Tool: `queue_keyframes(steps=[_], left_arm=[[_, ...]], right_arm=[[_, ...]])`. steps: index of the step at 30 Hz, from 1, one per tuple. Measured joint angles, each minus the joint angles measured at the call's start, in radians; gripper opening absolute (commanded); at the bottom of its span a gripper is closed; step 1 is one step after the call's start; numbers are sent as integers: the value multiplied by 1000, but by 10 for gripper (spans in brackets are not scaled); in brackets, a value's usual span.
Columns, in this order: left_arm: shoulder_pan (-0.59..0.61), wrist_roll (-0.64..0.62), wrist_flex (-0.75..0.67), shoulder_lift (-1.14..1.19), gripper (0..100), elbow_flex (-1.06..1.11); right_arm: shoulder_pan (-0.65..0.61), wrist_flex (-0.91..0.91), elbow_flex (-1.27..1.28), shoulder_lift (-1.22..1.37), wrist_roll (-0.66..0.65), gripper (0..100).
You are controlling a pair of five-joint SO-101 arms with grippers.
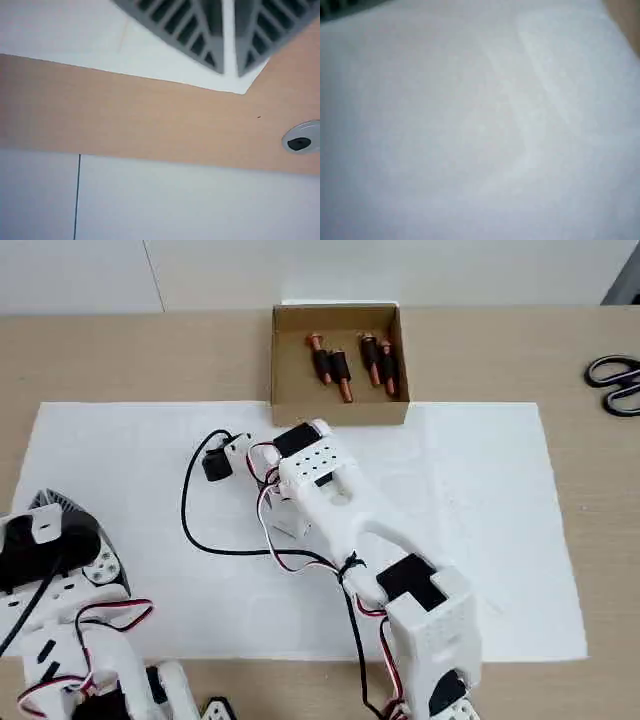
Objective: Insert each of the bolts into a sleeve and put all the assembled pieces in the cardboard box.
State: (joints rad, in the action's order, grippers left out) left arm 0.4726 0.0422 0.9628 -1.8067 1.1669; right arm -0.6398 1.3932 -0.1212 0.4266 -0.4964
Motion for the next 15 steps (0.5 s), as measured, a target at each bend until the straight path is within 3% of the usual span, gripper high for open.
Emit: queue_keyframes(steps=[6, 15], left_arm=[[0, 0, 0, 0, 6, 0], [0, 0, 0, 0, 6, 0]], right_arm=[[0, -8, 0, -2, 0, 0], [0, -23, 0, -2, 57, 6]])
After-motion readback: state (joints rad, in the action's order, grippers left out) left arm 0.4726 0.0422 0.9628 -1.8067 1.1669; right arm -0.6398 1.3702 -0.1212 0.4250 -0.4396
